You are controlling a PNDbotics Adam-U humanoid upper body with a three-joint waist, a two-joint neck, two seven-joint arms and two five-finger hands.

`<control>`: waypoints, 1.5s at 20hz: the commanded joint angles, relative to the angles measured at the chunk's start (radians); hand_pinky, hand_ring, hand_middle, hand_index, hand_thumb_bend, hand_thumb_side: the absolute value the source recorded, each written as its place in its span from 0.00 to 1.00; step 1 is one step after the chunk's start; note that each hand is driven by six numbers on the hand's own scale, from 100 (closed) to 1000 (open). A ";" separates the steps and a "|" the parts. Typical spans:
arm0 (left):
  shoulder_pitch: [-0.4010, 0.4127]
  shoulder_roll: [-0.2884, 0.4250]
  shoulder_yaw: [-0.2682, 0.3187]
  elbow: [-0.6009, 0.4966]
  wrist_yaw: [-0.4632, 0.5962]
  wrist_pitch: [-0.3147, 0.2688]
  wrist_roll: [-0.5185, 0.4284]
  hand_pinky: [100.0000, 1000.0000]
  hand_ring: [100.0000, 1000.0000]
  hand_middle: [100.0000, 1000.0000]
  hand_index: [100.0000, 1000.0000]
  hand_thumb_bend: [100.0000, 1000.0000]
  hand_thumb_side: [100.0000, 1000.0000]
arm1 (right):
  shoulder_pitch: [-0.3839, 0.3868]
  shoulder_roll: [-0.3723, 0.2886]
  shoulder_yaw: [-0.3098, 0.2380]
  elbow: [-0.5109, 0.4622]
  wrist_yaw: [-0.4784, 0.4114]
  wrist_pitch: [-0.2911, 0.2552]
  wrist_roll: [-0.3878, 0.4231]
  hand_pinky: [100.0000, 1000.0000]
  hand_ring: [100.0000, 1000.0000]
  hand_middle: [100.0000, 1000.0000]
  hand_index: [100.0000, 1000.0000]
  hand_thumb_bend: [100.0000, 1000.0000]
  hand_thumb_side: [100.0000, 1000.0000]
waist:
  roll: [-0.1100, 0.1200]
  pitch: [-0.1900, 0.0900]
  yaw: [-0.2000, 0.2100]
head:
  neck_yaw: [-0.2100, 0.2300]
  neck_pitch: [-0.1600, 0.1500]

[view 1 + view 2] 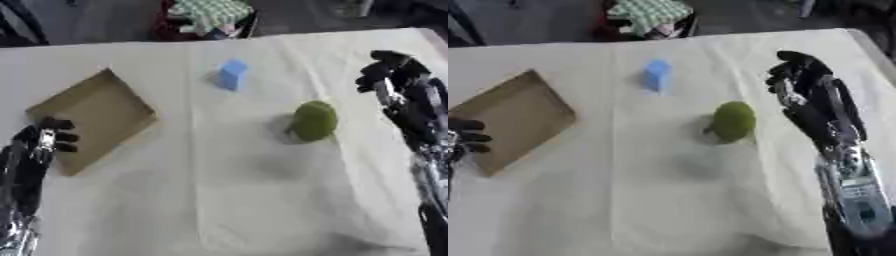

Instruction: Pick up objects on the table and place them in the box.

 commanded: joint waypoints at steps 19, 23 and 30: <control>-0.006 0.015 -0.002 -0.014 -0.002 0.001 -0.003 0.52 0.56 0.57 0.62 0.00 0.75 | -0.038 -0.222 0.047 0.090 0.094 -0.062 0.159 0.64 0.69 0.68 0.86 0.00 0.35 | -0.010 -0.014 0.016 | -0.008 -0.001; -0.005 0.017 -0.003 -0.014 -0.002 0.001 -0.004 0.52 0.56 0.57 0.62 0.00 0.75 | -0.052 -0.283 0.075 0.135 0.132 -0.092 0.230 0.66 0.73 0.73 0.89 0.14 0.32 | -0.012 -0.015 0.018 | -0.009 0.001; -0.006 0.018 -0.005 -0.013 -0.002 0.001 -0.007 0.52 0.57 0.57 0.62 0.00 0.75 | -0.090 -0.345 0.113 0.211 0.192 -0.117 0.283 0.67 0.74 0.75 0.92 0.23 0.30 | -0.012 -0.016 0.022 | -0.012 0.002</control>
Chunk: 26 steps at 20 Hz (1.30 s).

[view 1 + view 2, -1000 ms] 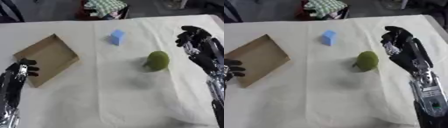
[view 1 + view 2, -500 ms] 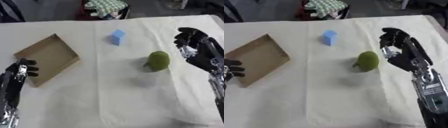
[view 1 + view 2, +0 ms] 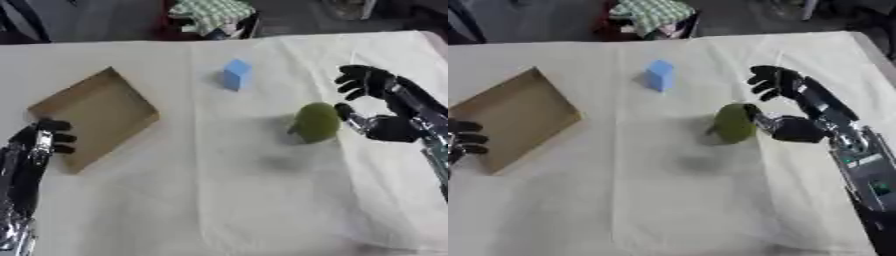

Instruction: Pick up objects on the table and place them in the box.

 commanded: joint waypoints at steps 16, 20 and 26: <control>-0.007 0.017 -0.004 -0.012 -0.001 0.000 -0.008 0.52 0.57 0.57 0.62 0.00 0.75 | -0.114 -0.087 0.076 0.141 0.118 -0.032 0.068 0.68 0.75 0.77 0.93 0.25 0.32 | 0.001 -0.015 0.011 | -0.009 0.003; -0.007 0.017 -0.005 -0.012 -0.001 0.000 -0.009 0.52 0.57 0.57 0.62 0.00 0.75 | -0.139 -0.080 0.089 0.181 0.144 -0.037 0.075 0.68 0.74 0.76 0.93 0.25 0.32 | 0.001 -0.016 0.014 | -0.012 0.003; -0.007 0.017 -0.006 -0.012 -0.001 0.000 -0.010 0.52 0.57 0.57 0.62 0.00 0.75 | -0.154 -0.081 0.108 0.220 0.185 -0.050 0.087 0.68 0.74 0.76 0.91 0.24 0.33 | -0.001 -0.016 0.017 | -0.013 0.003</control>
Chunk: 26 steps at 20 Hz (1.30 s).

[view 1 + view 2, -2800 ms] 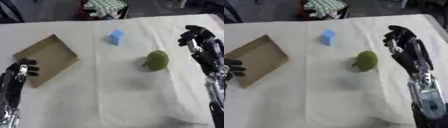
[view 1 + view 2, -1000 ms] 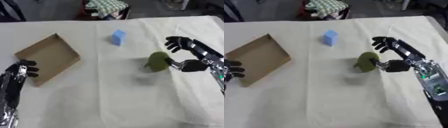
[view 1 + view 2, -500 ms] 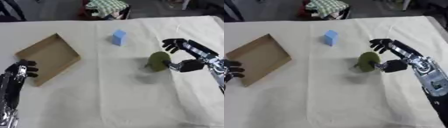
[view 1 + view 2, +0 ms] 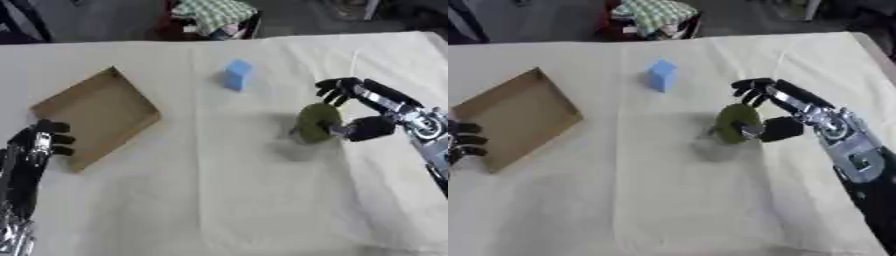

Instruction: Pick up objects on the table and place them in the box.

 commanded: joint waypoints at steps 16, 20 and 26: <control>-0.007 0.016 -0.004 -0.011 -0.001 -0.001 -0.006 0.52 0.58 0.57 0.62 0.00 0.75 | -0.040 -0.021 0.029 0.029 0.081 -0.026 0.008 0.62 0.61 0.41 0.56 0.00 0.11 | 0.000 -0.017 0.001 | -0.019 -0.006; -0.006 0.016 -0.003 -0.012 -0.001 -0.001 -0.006 0.53 0.58 0.57 0.62 0.00 0.75 | -0.044 -0.027 0.036 0.024 0.081 -0.033 0.007 0.64 0.64 0.49 0.71 0.07 0.26 | 0.001 -0.016 0.002 | -0.022 -0.007; -0.005 0.017 -0.002 -0.011 -0.001 -0.001 -0.005 0.53 0.58 0.57 0.62 0.00 0.75 | -0.033 -0.065 0.037 -0.027 0.085 -0.058 0.048 0.70 0.74 0.74 0.91 0.24 0.39 | -0.002 -0.016 0.001 | -0.026 -0.008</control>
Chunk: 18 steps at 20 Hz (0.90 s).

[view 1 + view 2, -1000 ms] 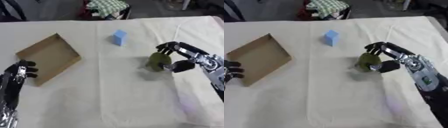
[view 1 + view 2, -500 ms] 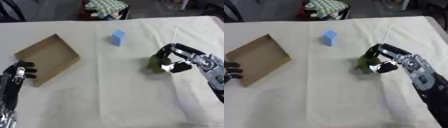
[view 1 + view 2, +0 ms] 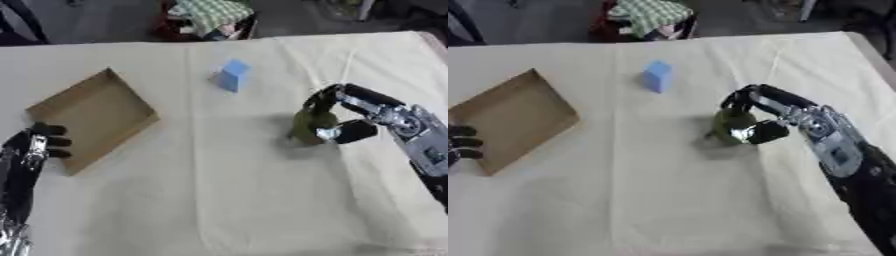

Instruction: Pick up objects on the table and place them in the box.

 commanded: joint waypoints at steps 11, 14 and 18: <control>-0.003 0.019 0.002 -0.011 -0.003 -0.002 0.000 0.53 0.58 0.57 0.61 0.00 0.75 | 0.022 -0.084 -0.032 -0.005 0.188 -0.016 -0.008 0.75 0.79 0.85 0.94 0.27 0.32 | -0.005 -0.015 -0.005 | -0.005 -0.008; -0.004 0.019 0.002 -0.011 -0.003 -0.002 -0.001 0.52 0.58 0.57 0.61 0.00 0.75 | 0.009 -0.071 -0.029 0.031 0.256 -0.018 -0.041 0.74 0.78 0.82 0.91 0.22 0.27 | -0.002 -0.015 -0.003 | -0.009 -0.010; -0.004 0.019 0.002 -0.010 -0.002 -0.001 0.000 0.53 0.58 0.57 0.61 0.00 0.75 | -0.005 -0.058 -0.024 0.061 0.311 -0.025 -0.099 0.69 0.71 0.59 0.68 0.11 0.12 | -0.001 -0.014 -0.002 | -0.012 -0.011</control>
